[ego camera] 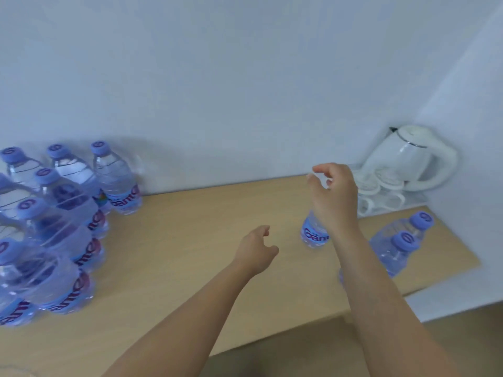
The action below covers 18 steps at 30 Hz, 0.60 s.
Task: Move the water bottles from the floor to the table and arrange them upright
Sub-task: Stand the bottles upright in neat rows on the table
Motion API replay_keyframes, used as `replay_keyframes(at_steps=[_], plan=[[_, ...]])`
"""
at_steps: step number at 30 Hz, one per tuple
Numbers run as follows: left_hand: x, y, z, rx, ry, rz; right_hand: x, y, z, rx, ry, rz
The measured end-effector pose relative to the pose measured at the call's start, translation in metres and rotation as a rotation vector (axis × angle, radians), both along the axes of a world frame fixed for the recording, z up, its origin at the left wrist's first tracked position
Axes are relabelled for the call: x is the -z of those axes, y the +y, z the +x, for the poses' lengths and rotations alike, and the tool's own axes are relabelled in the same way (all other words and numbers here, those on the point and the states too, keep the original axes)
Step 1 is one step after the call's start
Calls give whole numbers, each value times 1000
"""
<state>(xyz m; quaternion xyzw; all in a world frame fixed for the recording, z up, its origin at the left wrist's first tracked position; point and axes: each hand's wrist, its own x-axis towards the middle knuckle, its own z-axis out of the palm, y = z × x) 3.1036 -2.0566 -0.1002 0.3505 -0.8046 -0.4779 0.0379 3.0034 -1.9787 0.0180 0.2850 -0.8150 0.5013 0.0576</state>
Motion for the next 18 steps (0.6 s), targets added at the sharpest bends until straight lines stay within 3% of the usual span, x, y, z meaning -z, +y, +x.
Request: replay_keyframes(at_steps=[3,10,18], plan=[[-2,18,-20,-7,25,40,0,19,-28,85,-64,16],[1,43,-46,-55,45,118,36,32,-48,61,-434,-24],[4,51,-43,-118,14,141,64,34,-58,26,-392,53]])
